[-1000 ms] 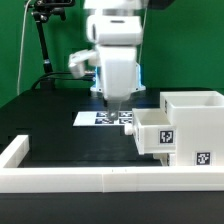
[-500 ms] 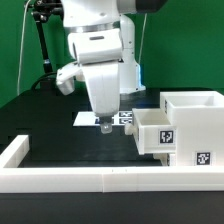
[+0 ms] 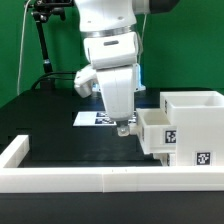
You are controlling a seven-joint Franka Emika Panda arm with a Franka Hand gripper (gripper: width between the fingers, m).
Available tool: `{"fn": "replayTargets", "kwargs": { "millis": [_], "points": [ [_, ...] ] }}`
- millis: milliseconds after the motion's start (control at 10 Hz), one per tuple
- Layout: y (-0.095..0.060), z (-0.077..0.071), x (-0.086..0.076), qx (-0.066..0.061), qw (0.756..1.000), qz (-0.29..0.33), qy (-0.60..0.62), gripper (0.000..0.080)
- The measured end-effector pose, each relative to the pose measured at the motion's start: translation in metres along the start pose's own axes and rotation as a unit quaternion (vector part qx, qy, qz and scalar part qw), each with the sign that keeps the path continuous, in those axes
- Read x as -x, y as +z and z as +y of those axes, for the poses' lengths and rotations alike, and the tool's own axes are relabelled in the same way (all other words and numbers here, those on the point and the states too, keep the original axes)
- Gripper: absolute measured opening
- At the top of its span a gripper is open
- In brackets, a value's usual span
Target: Assemble drawer
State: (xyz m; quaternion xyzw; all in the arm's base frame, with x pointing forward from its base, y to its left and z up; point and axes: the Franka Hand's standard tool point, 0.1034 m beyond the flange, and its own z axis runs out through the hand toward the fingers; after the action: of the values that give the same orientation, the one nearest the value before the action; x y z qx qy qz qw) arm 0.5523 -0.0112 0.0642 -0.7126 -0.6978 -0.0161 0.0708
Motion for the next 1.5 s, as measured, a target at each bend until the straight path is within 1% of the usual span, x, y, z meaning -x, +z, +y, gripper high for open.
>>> {"fn": "replayTargets", "kwargs": {
  "millis": [400,500,800,1000,1100,1200,1300,1400,1500],
  "points": [
    [0.001,0.0,-0.028,-0.001,1.0,0.005,0.025,0.0649],
    [0.001,0.0,-0.031,-0.001,1.0,0.006,0.025,0.0649],
    [0.001,0.001,-0.032,-0.001,0.999,0.006,0.034,0.0649],
    [-0.001,-0.003,-0.02,0.001,0.999,0.004,0.045,0.0649],
    [-0.004,-0.013,-0.013,0.013,0.998,0.001,0.055,0.0649],
    [-0.005,-0.024,-0.007,0.028,0.997,-0.002,0.067,0.0649],
    [-0.003,-0.036,-0.002,0.038,0.996,-0.005,0.082,0.0649],
    [-0.001,-0.042,0.001,0.038,0.995,-0.005,0.094,0.0649],
    [-0.001,-0.04,0.001,0.038,0.995,-0.005,0.093,0.0649]
  ]
}}
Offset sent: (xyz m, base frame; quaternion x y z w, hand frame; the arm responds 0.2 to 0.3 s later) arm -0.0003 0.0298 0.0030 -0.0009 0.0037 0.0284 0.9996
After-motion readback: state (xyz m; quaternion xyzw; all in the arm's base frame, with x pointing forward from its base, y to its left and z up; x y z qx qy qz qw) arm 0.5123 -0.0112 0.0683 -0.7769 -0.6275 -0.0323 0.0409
